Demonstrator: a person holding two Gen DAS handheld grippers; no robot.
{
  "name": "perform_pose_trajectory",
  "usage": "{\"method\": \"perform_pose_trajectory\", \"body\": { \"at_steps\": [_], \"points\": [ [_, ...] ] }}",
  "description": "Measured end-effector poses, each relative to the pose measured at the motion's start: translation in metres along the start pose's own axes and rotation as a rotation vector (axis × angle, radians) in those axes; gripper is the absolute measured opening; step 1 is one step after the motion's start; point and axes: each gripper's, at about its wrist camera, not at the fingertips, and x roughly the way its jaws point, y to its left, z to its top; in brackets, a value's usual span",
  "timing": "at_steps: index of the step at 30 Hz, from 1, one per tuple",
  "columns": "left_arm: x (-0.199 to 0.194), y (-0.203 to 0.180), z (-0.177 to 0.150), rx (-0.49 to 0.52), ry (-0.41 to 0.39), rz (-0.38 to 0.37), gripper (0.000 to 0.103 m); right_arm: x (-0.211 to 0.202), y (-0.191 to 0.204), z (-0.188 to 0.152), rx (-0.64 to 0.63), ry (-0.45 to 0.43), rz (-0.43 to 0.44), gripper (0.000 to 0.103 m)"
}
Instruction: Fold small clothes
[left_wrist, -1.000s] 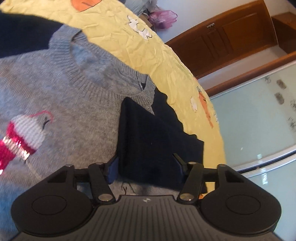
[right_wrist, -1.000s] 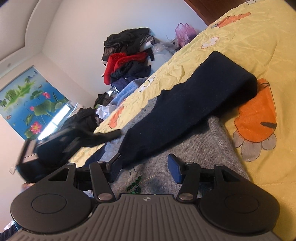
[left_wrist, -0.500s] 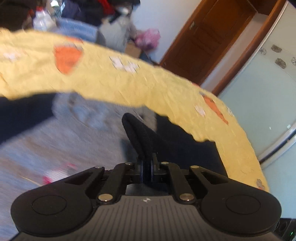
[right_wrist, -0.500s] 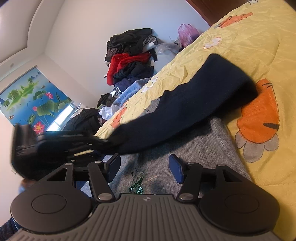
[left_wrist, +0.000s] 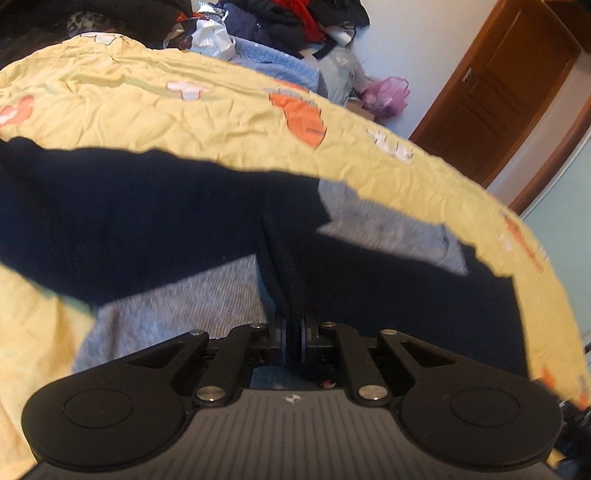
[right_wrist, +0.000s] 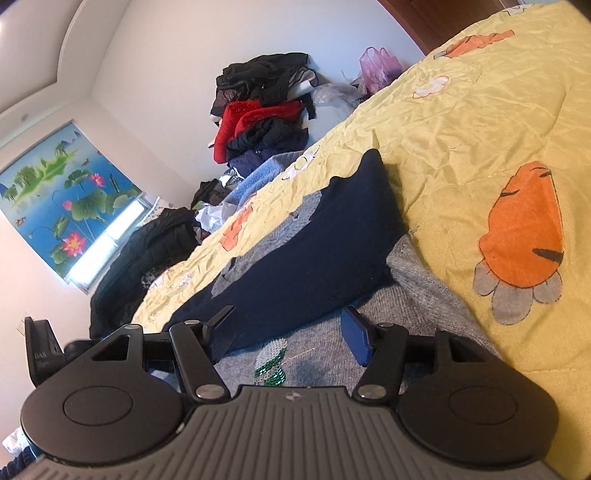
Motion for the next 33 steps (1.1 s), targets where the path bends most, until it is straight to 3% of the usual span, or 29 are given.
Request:
{"method": "perform_pose_trajectory", "body": {
  "at_steps": [4,8,14,17,20,25,28,31,32,33],
  "points": [
    [-0.001,0.002,-0.011,0.003,-0.051,-0.016,0.006,-0.004,0.030,0.012,-0.129,-0.007,-0.020,0.070],
    [-0.005,0.008,-0.021,0.007,-0.096,-0.053,0.007,0.017,0.059,0.045,-0.292,-0.036,-0.066,0.090],
    [-0.005,0.012,-0.021,-0.015,-0.106,-0.073,0.008,0.101,0.063,0.070,-0.431,0.138,-0.299,0.079],
    [-0.005,0.013,-0.022,-0.018,-0.106,-0.076,0.008,0.118,0.054,0.058,-0.514,0.154,-0.381,0.080],
    [-0.005,0.015,-0.022,-0.028,-0.109,-0.087,0.009,0.119,0.048,0.045,-0.633,0.123,-0.392,0.087],
    [-0.018,0.023,-0.020,-0.058,-0.103,-0.099,0.011,0.120,0.049,0.048,-0.632,0.129,-0.402,0.091],
    [-0.054,0.046,-0.021,-0.129,-0.174,-0.101,0.014,0.116,0.048,0.047,-0.621,0.122,-0.394,0.091],
    [-0.090,0.094,-0.016,-0.249,-0.280,-0.025,0.045,0.115,0.049,0.046,-0.619,0.118,-0.392,0.092],
    [-0.101,0.116,-0.013,-0.309,-0.322,0.018,0.065,0.115,0.048,0.047,-0.619,0.118,-0.391,0.092],
    [-0.112,0.140,-0.009,-0.386,-0.364,0.061,0.073,0.115,0.048,0.047,-0.621,0.118,-0.392,0.093]
  ]
}}
